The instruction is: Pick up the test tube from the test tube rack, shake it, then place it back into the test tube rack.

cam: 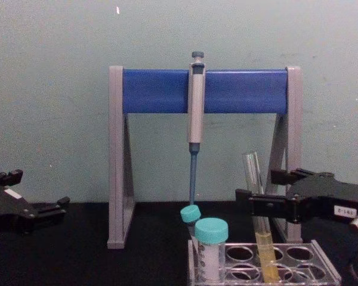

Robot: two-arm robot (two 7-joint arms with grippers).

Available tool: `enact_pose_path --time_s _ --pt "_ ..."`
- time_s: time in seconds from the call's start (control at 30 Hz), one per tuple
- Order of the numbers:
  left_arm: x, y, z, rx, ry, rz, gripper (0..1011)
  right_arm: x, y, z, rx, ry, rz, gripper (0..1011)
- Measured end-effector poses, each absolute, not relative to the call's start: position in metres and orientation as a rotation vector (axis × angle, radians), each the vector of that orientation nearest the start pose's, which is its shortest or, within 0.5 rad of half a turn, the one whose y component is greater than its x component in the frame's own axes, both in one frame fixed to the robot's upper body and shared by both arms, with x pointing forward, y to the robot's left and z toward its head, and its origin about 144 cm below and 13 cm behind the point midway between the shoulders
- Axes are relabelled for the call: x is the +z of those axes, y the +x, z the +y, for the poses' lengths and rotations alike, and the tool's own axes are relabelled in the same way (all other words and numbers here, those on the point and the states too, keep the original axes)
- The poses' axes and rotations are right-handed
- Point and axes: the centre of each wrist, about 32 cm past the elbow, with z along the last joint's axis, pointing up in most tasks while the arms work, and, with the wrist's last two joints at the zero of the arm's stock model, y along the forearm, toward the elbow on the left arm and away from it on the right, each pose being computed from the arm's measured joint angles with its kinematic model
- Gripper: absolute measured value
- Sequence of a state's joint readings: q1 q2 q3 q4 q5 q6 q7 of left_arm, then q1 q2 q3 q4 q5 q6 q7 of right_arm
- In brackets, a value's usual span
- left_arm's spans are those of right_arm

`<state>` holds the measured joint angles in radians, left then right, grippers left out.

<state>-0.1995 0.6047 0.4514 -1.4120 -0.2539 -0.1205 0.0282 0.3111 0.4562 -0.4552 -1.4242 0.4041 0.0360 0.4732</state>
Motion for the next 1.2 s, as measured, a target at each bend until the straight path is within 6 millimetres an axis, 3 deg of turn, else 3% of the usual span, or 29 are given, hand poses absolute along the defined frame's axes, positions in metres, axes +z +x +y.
enact_pose_path --time_s 1.2 --pt "1.1398 0.4886 0.3097 1.248 0.304 -0.285 1002 1.1824 0.5272 -0.2508 -0.760 -0.175 0.001 977"
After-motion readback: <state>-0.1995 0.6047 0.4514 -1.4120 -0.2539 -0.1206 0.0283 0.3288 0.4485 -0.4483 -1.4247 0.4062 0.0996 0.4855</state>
